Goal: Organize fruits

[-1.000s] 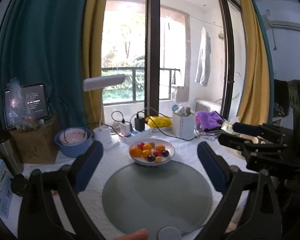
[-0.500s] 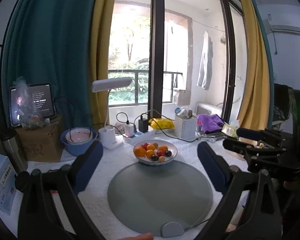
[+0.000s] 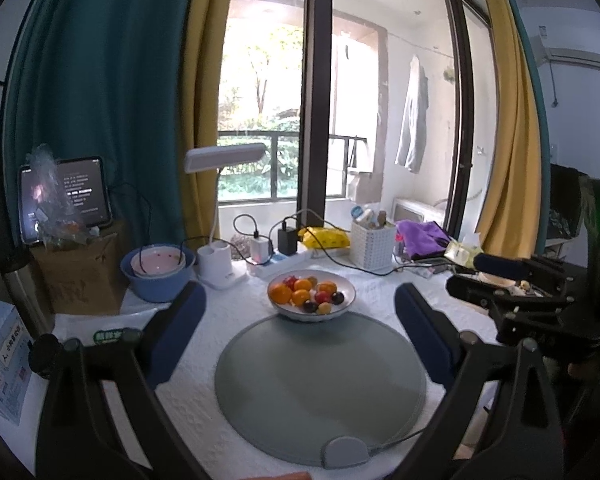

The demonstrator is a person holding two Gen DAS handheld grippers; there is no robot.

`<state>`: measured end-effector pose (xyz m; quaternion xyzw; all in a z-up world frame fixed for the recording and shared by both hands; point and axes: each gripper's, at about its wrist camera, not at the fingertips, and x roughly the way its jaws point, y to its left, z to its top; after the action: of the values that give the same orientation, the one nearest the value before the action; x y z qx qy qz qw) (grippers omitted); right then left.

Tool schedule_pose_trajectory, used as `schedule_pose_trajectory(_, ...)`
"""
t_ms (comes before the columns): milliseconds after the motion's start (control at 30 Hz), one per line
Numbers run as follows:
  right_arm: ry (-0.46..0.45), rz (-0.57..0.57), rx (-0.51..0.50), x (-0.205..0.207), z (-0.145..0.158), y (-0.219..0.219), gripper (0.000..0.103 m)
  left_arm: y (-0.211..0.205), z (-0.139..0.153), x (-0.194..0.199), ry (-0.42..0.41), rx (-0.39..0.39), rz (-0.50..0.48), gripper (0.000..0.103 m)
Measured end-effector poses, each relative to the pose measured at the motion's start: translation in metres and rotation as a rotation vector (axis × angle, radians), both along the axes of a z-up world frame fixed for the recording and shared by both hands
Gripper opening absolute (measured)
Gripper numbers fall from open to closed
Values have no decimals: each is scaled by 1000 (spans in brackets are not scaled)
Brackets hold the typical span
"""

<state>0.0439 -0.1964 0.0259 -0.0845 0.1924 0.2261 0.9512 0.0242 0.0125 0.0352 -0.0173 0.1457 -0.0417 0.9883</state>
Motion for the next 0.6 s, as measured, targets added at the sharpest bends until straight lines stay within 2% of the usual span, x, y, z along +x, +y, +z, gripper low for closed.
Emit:
schedule_pose_trajectory(133,-1,5,0,-2,0,1,60,-6,1,-2,-9,18,-12,96)
schedule_pose_trajectory(600,-1,8,0,-2,0,0,60,1,1,-2,-24,7,14,96)
